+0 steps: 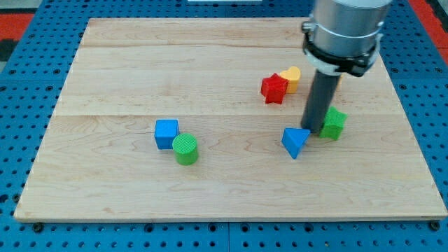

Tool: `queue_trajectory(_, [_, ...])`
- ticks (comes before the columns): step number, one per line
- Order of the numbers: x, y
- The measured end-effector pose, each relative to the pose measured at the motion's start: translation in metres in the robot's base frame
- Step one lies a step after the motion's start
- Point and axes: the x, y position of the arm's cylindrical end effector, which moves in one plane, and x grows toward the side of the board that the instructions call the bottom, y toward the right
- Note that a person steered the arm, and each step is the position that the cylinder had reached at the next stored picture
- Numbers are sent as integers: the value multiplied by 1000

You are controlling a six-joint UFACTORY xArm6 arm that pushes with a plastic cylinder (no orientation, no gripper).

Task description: Push the green circle into green star

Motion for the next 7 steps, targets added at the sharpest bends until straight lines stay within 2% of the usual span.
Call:
queue_trajectory(1, [-19, 38])
queue_trajectory(3, [-21, 41])
queue_trajectory(7, [-15, -105])
